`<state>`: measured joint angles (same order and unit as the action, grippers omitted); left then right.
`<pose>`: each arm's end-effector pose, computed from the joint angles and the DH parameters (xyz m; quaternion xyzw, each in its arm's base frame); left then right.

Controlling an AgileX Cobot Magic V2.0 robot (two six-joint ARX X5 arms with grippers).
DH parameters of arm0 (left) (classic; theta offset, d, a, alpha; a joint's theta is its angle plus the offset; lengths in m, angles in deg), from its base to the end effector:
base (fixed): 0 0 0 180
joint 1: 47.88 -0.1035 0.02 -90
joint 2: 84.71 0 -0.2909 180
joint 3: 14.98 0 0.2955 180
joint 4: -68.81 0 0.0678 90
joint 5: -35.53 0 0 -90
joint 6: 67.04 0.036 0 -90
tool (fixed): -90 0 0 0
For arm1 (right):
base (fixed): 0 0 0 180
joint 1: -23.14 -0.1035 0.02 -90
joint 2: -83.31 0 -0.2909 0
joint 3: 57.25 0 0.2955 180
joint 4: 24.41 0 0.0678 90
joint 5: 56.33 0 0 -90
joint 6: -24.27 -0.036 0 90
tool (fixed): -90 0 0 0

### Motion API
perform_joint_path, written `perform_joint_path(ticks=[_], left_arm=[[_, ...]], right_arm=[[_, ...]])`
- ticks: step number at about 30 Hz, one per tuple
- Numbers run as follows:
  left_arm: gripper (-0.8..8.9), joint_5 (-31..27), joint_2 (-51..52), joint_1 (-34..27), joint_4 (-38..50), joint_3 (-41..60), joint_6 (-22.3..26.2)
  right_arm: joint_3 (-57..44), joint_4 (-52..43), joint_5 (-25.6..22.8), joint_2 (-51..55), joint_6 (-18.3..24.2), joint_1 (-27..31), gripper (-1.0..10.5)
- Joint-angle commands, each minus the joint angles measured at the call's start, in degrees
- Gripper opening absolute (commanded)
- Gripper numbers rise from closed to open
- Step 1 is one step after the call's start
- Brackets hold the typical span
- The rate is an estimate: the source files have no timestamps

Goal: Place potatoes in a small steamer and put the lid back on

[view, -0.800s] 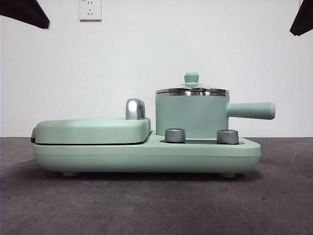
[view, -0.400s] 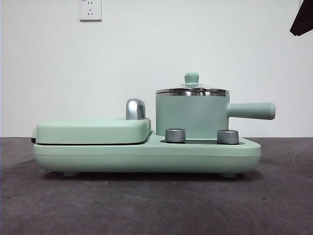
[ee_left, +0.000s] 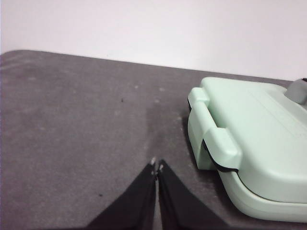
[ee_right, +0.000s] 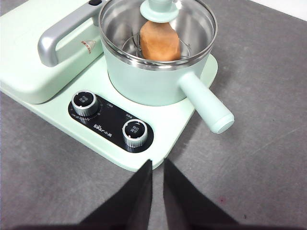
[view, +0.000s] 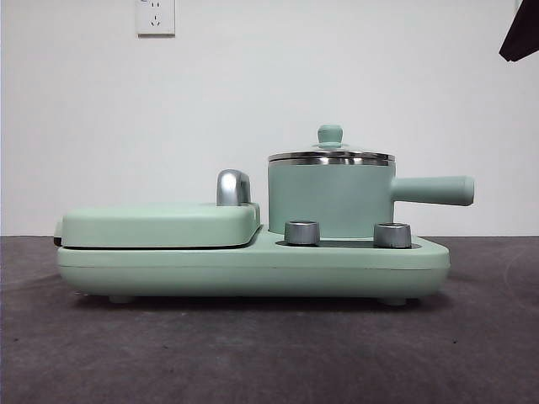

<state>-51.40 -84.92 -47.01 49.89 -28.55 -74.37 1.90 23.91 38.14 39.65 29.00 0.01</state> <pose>0.1198 -0.0037 0.1628 -0.0647 0.0506 -0.0312 0.9961 0.1658 0.0739 0.3270 -0.0842 0.2692 0.2401 0.9289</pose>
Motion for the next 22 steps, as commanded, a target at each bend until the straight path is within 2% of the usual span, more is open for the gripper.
perform_joint_path(ticks=[1, 15, 17, 20, 22], left_arm=[[0.06, -0.1, 0.0, -0.1, 0.7, 1.1, -0.9], [0.06, -0.1, 0.0, -0.1, 0.7, 1.1, -0.9], [0.06, -0.1, 0.0, -0.1, 0.7, 1.1, -0.9], [0.06, -0.1, 0.0, -0.1, 0.7, 1.1, -0.9], [0.06, -0.1, 0.0, -0.1, 0.7, 1.1, -0.9]], right_arm=[[0.3, -0.7, 0.0, -0.4, 0.2, -0.2, 0.3], [0.3, -0.5, -0.1, -0.2, 0.5, -0.2, 0.3], [0.3, -0.9, -1.5, 1.4, 3.4, 0.2, 0.3], [-3.4, -5.1, -3.1, 5.4, 3.6, 2.9, 0.3], [-9.4, -11.2, -3.2, 10.4, 3.3, 6.2, 0.3]])
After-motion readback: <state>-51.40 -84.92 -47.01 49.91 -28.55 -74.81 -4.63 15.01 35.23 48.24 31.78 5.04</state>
